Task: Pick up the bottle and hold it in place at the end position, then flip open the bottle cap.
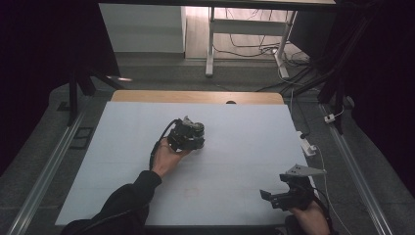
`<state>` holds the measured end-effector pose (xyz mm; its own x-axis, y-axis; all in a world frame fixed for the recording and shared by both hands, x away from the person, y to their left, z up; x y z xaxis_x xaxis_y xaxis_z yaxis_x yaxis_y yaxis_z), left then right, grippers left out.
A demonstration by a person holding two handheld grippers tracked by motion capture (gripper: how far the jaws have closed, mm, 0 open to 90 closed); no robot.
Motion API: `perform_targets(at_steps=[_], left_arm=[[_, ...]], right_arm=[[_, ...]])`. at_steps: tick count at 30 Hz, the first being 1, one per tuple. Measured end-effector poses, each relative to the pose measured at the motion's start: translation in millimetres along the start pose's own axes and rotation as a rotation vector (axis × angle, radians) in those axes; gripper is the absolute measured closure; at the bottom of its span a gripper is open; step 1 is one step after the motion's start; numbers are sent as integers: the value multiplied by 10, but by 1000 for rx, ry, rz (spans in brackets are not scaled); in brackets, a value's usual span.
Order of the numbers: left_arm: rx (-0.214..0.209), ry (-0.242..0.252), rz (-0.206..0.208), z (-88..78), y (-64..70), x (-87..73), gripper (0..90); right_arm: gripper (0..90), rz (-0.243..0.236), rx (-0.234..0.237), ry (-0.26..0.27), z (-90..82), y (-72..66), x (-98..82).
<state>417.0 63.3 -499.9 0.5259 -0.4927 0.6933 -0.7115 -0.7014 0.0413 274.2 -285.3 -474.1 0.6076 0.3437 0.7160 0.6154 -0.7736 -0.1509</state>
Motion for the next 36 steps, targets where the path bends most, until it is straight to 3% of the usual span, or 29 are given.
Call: perform_targets(at_steps=[9, 17, 36], left_arm=[[15, 7, 5, 78, -5, -57, 537], [22, -15, 18, 149, 13, -98, 537], [11, 9, 51, 158, -1, -139, 537]], right_arm=[[9, -3, 0, 1, 0, -1, -1], [9, -4, 0, 1, 0, -2, -1], [8, 5, -16, 14, -16, 0, 2]])
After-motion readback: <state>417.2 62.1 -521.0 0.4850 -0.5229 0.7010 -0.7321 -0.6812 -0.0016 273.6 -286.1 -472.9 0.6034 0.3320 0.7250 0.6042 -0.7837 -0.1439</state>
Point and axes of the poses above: each handheld gripper's, and its own axes: z roughly forward along the jaws, x roughly out of its top, y roughly to its right, the point moved 2 cm from there along z, roughly forward along the jaws, and after that the axes turned 2 degrees about z, right-handed, at the moved point
